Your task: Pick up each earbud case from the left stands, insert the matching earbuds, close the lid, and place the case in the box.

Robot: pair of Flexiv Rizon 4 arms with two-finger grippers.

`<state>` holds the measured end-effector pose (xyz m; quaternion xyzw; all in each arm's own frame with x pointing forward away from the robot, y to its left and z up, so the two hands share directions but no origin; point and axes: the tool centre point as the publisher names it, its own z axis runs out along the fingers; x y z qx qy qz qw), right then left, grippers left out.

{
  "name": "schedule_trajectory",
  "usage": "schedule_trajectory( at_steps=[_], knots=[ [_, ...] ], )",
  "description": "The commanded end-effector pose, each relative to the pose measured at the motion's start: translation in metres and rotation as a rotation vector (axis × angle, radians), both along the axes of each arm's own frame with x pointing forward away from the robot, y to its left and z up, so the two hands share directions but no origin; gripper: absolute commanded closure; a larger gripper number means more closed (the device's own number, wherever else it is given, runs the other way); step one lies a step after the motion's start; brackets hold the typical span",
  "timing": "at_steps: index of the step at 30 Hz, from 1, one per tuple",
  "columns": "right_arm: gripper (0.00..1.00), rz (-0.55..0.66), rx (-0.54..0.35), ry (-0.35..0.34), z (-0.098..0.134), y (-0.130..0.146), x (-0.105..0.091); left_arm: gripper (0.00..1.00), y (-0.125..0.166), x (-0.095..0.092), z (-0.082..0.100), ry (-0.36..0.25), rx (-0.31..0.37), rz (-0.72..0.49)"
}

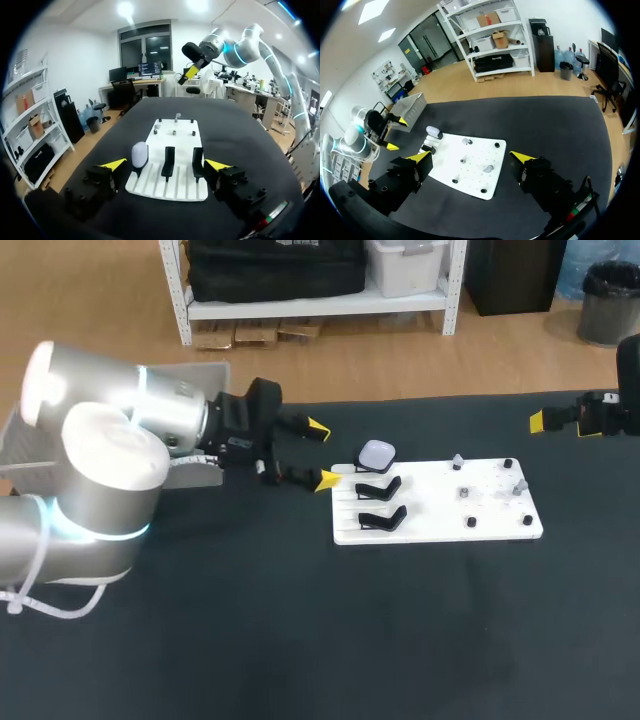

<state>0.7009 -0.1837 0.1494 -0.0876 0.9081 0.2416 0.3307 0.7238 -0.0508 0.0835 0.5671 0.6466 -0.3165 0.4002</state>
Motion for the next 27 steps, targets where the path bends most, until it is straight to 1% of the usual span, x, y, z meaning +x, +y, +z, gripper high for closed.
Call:
schedule_trajectory(
  at_steps=[1, 6, 7, 9, 10, 15, 20, 27],
  knots=[
    [0.0, 0.001, 0.0, 0.0, 0.0, 0.0, 0.0, 0.0, -0.013, 0.015, -0.011, 0.003, -0.011, -0.019],
    [0.0, 0.001, 0.0, 0.0, 0.0, 0.0, 0.0, 0.0, -0.023, 0.025, -0.02, 0.015, -0.019, -0.038],
    [0.0, 0.001, 0.0, 0.0, 0.0, 0.0, 0.0, 0.0, -0.024, 0.028, -0.022, 0.014, -0.003, -0.031],
    [0.0, 0.001, 0.0, 0.0, 0.0, 0.0, 0.0, 0.0, -0.025, 0.033, -0.024, 0.018, -0.002, -0.03],
    [0.0, 0.001, 0.0, 0.0, 0.0, 0.0, 0.0, 0.0, -0.025, 0.036, -0.024, 0.014, 0.011, -0.024],
    [0.0, 0.001, 0.0, 0.0, 0.0, 0.0, 0.0, 0.0, -0.024, 0.047, -0.028, 0.02, 0.017, -0.027],
    [0.0, 0.001, 0.0, 0.0, 0.0, 0.0, 0.0, 0.0, -0.026, 0.057, -0.035, 0.043, 0.016, -0.043],
    [0.0, 0.001, 0.0, 0.0, 0.0, 0.0, 0.0, 0.0, -0.036, 0.068, -0.044, 0.086, -0.011, -0.056]
  ],
)
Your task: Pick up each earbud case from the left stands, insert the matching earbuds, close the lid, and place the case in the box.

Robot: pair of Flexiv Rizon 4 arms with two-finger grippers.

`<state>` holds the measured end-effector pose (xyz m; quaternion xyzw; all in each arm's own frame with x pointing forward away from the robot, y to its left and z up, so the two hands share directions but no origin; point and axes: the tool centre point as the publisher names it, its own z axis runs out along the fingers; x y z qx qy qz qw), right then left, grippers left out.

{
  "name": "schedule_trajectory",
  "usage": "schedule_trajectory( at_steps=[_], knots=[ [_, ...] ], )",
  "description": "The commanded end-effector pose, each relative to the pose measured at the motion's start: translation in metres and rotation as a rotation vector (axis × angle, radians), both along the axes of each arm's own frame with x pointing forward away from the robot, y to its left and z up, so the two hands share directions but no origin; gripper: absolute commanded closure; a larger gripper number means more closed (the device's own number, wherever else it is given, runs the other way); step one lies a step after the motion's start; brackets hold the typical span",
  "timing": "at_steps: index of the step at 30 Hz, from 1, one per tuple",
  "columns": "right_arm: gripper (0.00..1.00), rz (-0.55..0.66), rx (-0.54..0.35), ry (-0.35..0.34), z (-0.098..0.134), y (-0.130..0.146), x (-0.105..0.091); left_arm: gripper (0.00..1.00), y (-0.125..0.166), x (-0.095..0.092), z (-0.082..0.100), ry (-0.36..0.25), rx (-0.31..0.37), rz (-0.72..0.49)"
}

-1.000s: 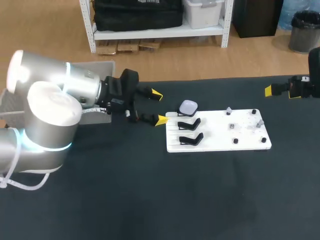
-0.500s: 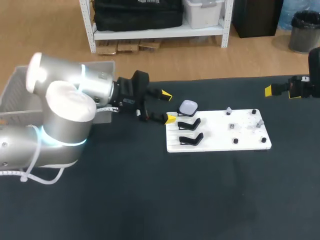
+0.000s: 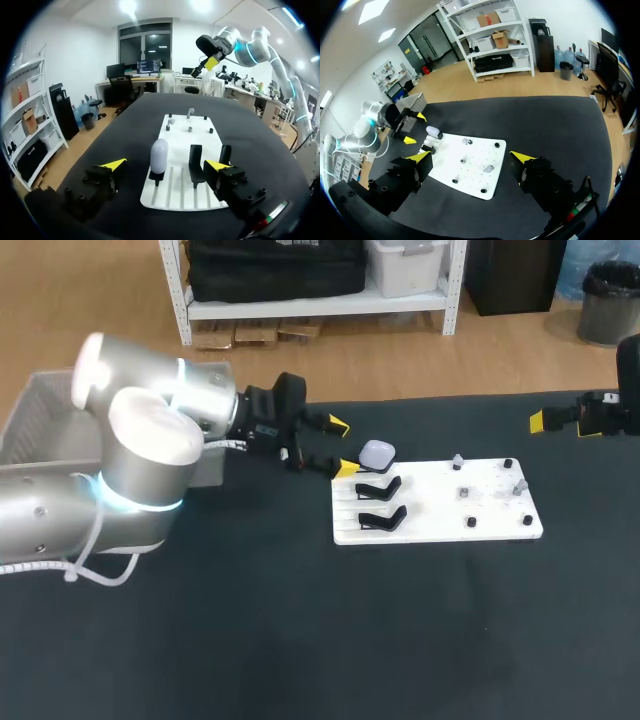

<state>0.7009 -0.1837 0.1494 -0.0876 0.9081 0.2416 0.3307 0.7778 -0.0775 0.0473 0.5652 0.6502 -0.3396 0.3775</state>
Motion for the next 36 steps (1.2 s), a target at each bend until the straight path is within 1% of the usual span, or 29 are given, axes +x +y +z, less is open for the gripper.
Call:
schedule_trajectory(
  at_steps=[1, 6, 23, 27, 28, 30, 36],
  knots=[
    [0.0, 0.001, 0.0, 0.0, 0.0, 0.0, 0.0, 0.0, -0.01, 0.015, -0.009, 0.033, -0.018, -0.032],
    [0.0, 0.001, 0.0, 0.0, 0.0, 0.0, 0.0, 0.0, -0.015, 0.019, -0.017, 0.054, -0.032, -0.028],
    [0.0, 0.001, 0.0, 0.0, 0.0, 0.0, 0.0, 0.06, -0.036, 0.016, -0.027, 0.081, -0.029, -0.065],
    [0.0, 0.001, 0.0, 0.0, 0.0, 0.0, 0.0, 0.1, -0.037, 0.016, -0.029, 0.084, -0.027, -0.065],
    [0.0, 0.001, 0.0, 0.0, 0.0, 0.0, 0.0, 0.13, -0.038, 0.016, -0.029, 0.086, -0.027, -0.066],
    [0.0, 0.001, 0.0, 0.0, 0.0, 0.0, 0.0, 0.16, -0.039, 0.016, -0.03, 0.09, -0.027, -0.068],
    [0.0, 0.001, 0.0, 0.0, 0.0, 0.0, 0.0, 0.29, -0.041, 0.015, -0.032, 0.097, -0.024, -0.07]
  ],
)
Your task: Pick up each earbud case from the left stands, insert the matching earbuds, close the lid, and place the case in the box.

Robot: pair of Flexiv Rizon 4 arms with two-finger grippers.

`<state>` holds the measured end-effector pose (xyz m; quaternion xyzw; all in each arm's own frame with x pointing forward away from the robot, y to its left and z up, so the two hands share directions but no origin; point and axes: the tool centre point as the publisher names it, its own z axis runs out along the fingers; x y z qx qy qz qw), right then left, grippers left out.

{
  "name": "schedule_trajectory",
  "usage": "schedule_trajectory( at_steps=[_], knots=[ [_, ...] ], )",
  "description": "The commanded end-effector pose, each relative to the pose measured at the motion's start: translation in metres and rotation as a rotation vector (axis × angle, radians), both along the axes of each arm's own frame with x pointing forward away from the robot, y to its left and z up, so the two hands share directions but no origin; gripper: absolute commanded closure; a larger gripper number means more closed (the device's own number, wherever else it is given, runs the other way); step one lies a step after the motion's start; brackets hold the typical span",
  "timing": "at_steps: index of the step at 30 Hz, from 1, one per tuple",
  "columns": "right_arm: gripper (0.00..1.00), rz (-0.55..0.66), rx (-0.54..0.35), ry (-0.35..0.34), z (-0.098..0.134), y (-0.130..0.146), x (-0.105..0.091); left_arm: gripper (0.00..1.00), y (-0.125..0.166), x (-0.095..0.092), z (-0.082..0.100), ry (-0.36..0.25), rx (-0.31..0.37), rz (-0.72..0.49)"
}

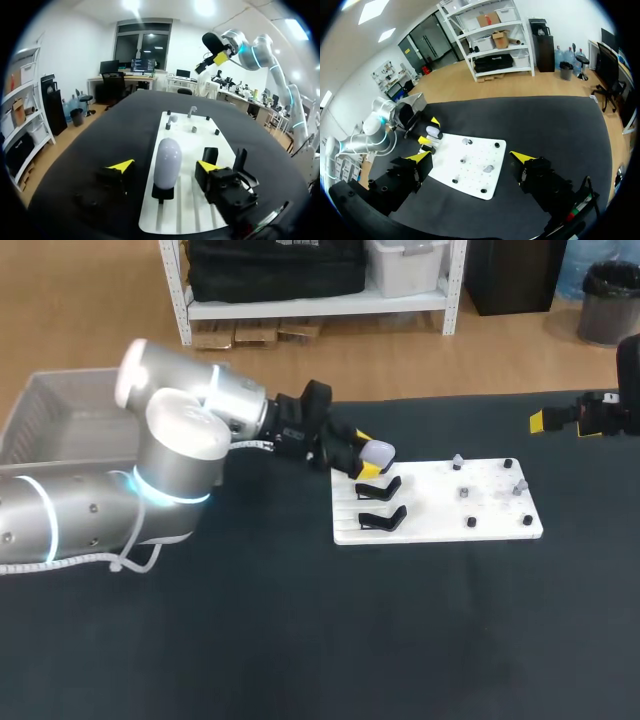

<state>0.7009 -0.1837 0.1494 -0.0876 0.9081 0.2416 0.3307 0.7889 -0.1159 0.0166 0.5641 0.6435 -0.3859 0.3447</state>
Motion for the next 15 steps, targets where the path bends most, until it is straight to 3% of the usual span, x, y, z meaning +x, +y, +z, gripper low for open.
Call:
schedule_trajectory(
  at_steps=[1, 9, 15],
  knots=[
    [0.0, 0.001, 0.0, 0.0, 0.0001, -0.0004, -0.0002, 0.3, -0.0025, 0.0036, -0.0014, 0.008, 0.004, -0.007],
    [0.0, 0.001, 0.0, 0.0, 0.0001, -0.0004, -0.0002, 0.51, -0.0058, 0.0031, -0.0039, 0.021, -0.006, -0.01],
    [0.0, 0.001, 0.0, 0.0, 0.0001, -0.0004, -0.0002, 0.57, -0.0051, 0.0025, -0.005, 0.025, -0.006, -0.008]
  ],
)
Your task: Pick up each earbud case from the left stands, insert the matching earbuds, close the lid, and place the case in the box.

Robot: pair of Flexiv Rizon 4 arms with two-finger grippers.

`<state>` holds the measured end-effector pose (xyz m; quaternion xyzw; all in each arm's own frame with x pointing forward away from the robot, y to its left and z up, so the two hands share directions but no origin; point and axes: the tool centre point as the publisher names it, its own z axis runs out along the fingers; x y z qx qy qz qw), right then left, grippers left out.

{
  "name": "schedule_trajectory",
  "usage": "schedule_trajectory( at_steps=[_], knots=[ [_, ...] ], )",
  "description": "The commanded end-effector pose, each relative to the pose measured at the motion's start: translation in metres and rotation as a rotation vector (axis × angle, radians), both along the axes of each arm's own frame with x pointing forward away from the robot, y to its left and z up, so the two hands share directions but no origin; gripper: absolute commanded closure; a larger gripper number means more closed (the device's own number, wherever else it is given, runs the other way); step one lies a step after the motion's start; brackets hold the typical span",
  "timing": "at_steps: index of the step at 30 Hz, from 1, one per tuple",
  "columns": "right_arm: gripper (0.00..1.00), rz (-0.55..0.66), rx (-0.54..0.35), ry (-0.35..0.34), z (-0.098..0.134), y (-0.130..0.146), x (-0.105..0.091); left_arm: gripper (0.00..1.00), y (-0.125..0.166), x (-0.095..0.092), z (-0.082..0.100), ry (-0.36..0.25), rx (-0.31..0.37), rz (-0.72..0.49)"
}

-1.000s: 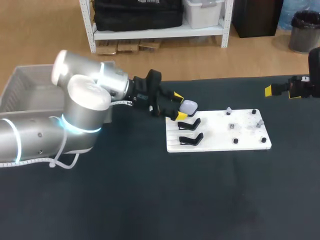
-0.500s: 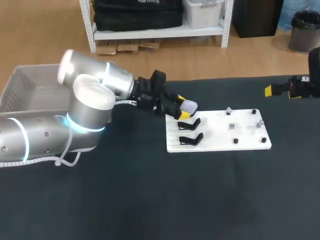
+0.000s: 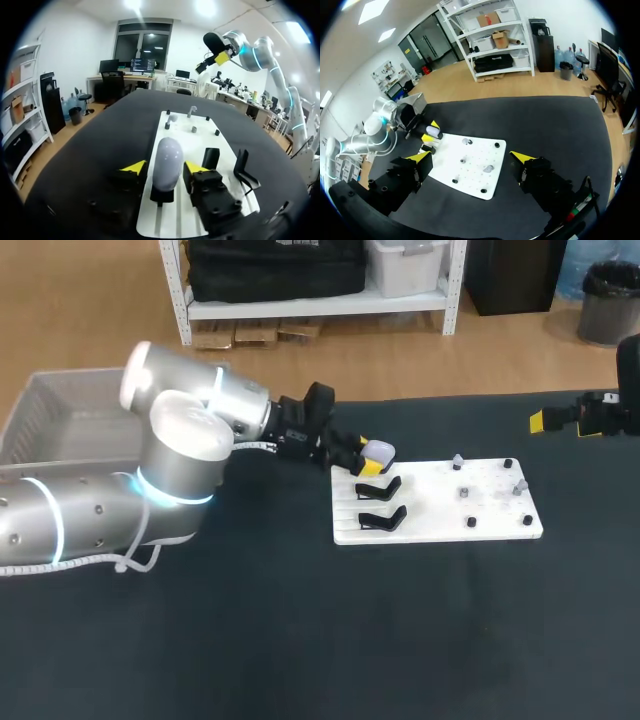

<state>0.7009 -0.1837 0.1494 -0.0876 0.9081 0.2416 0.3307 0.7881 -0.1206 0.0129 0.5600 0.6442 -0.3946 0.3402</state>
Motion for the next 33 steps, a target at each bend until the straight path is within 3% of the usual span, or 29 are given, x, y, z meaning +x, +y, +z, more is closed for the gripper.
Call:
schedule_trajectory(
  at_steps=[1, 8, 20, 26, 33],
  knots=[
    [0.0, 0.001, 0.0, 0.0, 0.0, 0.0, 0.0, 0.6, 0.0, 0.003, -0.001, 0.007, 0.001, -0.004],
    [0.0, 0.001, 0.0, 0.0, 0.0, 0.0, 0.0, 1.0, 0.001, 0.0, -0.001, 0.01, -0.006, -0.01],
    [0.0, 0.001, 0.0, 0.0, 0.0, 0.0, 0.0, 1.0, 0.01, 0.004, 0.011, -0.014, -0.014, 0.021],
    [0.0, 0.001, 0.0, 0.0, 0.0, 0.0, 0.0, 1.0, 0.012, 0.0, 0.032, -0.055, -0.011, 0.031],
    [0.0, 0.064, -0.047, 0.042, -0.009, 0.054, -0.002, 1.0, 0.008, -0.011, 0.057, -0.086, -0.01, 0.03]
  ],
)
